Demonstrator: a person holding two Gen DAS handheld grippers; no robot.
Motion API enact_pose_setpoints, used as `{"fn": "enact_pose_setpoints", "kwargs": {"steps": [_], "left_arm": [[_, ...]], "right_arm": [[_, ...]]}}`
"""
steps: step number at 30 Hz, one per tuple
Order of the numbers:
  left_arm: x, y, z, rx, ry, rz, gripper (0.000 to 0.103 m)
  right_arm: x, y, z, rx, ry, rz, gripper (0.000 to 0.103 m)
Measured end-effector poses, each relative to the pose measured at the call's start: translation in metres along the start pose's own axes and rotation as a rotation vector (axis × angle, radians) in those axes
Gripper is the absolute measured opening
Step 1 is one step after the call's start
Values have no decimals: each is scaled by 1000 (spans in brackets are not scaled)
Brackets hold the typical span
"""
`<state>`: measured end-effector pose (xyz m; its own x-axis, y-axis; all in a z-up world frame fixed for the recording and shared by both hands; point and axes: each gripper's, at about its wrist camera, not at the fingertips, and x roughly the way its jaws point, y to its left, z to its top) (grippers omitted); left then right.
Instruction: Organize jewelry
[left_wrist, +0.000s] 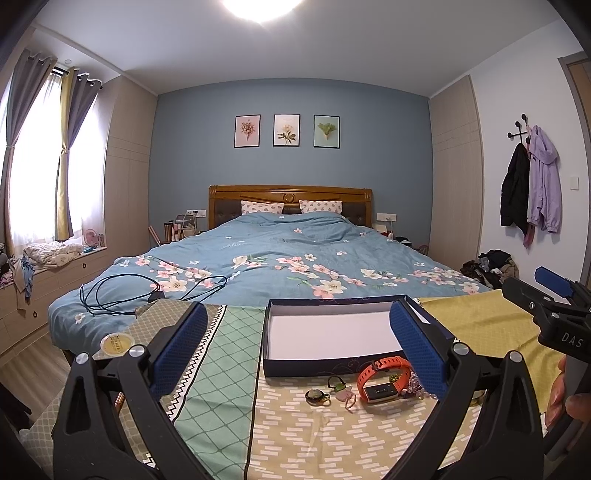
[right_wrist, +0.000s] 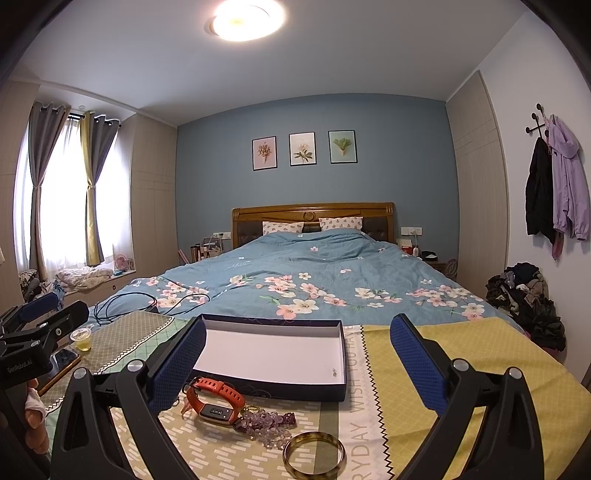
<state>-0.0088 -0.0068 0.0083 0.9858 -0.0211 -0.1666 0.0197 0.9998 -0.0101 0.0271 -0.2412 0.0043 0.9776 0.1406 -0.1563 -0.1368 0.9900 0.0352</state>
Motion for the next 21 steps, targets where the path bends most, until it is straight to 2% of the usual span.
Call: {"fn": "enact_pose_setpoints", "kwargs": {"steps": [21], "left_arm": [[0,0,-2,-2,7,-5,97]], "right_arm": [[1,0,0,3,7,1,96]]}}
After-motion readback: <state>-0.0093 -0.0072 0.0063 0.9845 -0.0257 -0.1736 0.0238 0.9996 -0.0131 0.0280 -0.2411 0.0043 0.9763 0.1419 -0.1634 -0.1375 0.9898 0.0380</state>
